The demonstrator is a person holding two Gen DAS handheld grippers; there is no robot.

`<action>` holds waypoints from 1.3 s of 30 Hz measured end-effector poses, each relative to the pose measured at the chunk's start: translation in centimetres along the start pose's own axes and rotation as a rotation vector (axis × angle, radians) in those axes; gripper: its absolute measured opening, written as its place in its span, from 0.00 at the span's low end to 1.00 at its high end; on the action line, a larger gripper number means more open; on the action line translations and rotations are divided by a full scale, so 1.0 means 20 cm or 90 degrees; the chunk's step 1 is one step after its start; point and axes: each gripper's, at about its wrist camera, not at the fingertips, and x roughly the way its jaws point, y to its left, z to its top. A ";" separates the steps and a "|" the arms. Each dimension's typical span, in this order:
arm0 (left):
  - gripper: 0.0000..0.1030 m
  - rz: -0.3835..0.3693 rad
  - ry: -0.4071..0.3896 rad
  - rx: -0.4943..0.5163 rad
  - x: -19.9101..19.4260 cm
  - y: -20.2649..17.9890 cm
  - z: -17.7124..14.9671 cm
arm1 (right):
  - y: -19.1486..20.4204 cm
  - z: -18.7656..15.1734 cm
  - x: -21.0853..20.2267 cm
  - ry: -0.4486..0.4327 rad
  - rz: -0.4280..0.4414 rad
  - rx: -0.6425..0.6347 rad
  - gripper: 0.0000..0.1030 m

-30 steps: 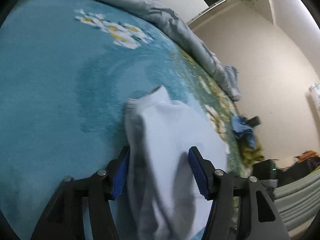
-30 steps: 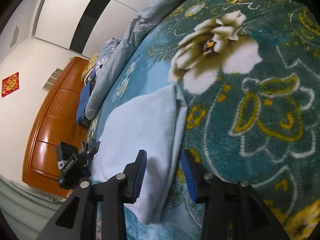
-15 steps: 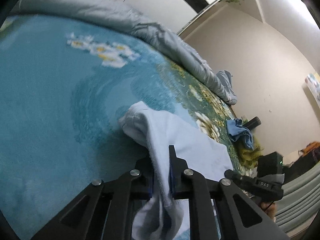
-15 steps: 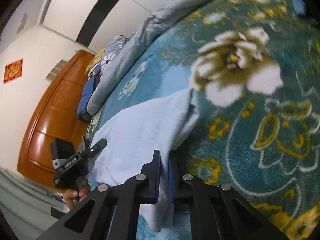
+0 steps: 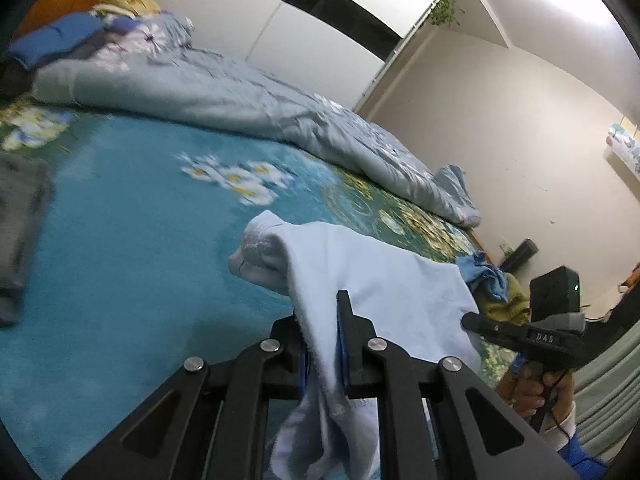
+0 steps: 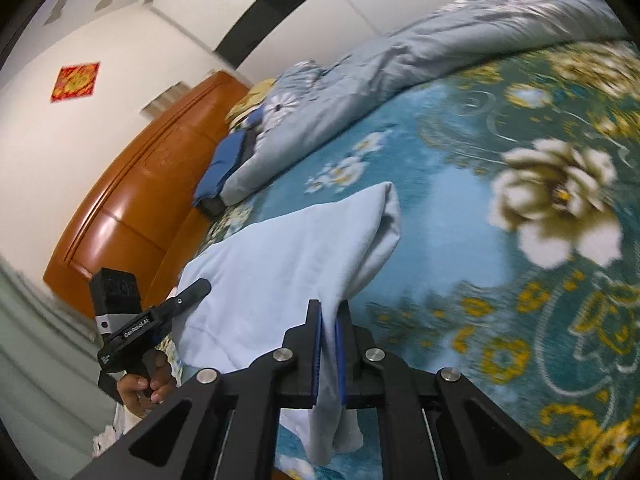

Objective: Fold clothes
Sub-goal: 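Carry the folded shirt with both grippers onto the stack of folded clothes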

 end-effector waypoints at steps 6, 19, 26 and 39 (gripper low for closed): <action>0.12 0.056 -0.045 -0.018 -0.28 0.23 0.05 | 0.30 0.09 0.23 0.039 0.034 -0.058 0.07; 0.12 0.222 -0.085 -0.038 -0.78 0.89 0.36 | 1.07 0.30 1.00 0.127 0.121 -0.149 0.07; 0.12 0.279 -0.096 -0.061 -0.95 1.22 0.54 | 1.39 0.38 1.42 0.155 0.156 -0.156 0.07; 0.13 0.315 -0.048 -0.191 -0.77 1.81 0.44 | 1.21 0.23 2.03 0.231 0.117 -0.086 0.07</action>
